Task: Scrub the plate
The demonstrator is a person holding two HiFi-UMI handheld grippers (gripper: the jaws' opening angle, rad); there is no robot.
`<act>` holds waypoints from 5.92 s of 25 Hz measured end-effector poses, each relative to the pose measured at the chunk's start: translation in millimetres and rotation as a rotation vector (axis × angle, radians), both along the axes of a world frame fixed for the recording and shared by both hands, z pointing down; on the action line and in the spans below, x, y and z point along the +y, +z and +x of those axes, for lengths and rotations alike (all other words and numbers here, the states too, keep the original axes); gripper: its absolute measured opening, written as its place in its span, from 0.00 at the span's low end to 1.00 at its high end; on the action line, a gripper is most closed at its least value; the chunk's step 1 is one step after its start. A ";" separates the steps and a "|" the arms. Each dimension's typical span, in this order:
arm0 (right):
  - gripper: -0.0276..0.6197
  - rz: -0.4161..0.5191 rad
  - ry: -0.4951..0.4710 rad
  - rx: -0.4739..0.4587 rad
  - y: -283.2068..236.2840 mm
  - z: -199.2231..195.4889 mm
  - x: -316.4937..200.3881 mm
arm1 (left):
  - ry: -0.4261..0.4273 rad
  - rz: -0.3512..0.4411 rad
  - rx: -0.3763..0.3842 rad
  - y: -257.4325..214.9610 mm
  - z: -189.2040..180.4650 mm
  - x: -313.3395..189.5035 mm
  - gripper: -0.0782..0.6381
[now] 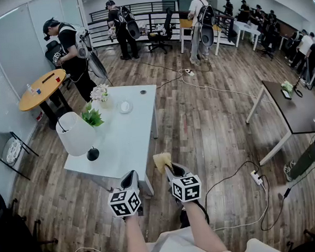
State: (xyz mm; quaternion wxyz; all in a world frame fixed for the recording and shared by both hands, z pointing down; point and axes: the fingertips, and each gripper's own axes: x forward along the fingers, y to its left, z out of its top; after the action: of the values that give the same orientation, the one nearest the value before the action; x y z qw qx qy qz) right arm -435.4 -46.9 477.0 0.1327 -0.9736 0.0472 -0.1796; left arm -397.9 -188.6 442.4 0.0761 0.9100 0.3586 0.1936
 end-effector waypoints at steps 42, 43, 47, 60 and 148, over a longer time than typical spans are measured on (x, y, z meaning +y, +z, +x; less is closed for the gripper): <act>0.17 0.051 -0.382 0.083 -34.2 188.7 199.6 | -0.261 0.142 0.060 -31.2 162.3 166.5 0.11; 0.17 0.063 -0.378 0.084 -34.9 187.5 201.8 | -0.253 0.148 0.053 -29.3 160.8 169.3 0.11; 0.17 0.078 -0.361 0.088 -32.8 186.5 211.7 | -0.218 0.165 0.036 -22.9 166.3 182.4 0.11; 0.17 0.040 -0.277 0.060 -24.1 248.6 283.6 | -0.212 0.107 -0.007 -4.8 254.9 232.2 0.11; 0.17 -0.513 -1.307 -0.414 200.4 625.2 24.7 | -0.878 -0.112 -0.488 186.3 540.4 116.0 0.11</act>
State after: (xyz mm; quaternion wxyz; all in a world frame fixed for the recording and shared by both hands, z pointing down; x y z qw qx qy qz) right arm 189.8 -22.2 677.4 -0.2276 -0.6932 0.5489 -0.4079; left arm 142.5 -72.6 628.7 0.2805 0.8978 -0.0764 0.3309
